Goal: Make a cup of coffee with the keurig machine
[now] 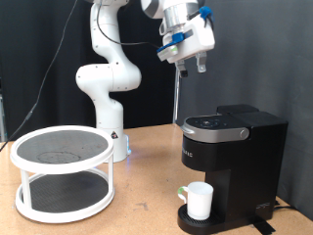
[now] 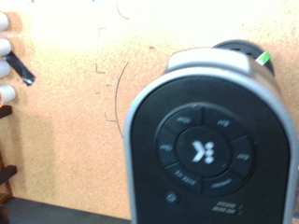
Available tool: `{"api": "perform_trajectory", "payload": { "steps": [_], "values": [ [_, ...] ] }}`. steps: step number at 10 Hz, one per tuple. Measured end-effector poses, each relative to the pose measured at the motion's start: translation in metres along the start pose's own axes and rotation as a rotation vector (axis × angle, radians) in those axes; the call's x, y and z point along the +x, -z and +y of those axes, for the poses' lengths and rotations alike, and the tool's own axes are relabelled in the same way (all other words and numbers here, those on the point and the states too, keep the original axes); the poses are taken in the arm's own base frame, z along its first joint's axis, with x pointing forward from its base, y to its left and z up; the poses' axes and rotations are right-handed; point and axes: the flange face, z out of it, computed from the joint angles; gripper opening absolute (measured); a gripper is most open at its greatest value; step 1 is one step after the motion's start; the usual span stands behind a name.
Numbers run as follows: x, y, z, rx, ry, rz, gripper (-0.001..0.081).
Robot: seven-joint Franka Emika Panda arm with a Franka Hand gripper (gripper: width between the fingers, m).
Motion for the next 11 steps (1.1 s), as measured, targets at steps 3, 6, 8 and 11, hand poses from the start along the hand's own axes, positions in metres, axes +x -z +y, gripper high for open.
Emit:
{"api": "perform_trajectory", "payload": {
  "steps": [3,6,8,11],
  "values": [
    [-0.024,0.0,-0.008,-0.077,0.021,0.001,0.0735],
    [-0.036,-0.012,-0.014,-0.145,0.043,0.052,0.0735],
    [-0.042,-0.023,-0.019,-0.175,0.044,0.075,0.0735],
    [-0.044,-0.044,-0.019,-0.198,0.052,0.097,0.0735]
  ]
}}
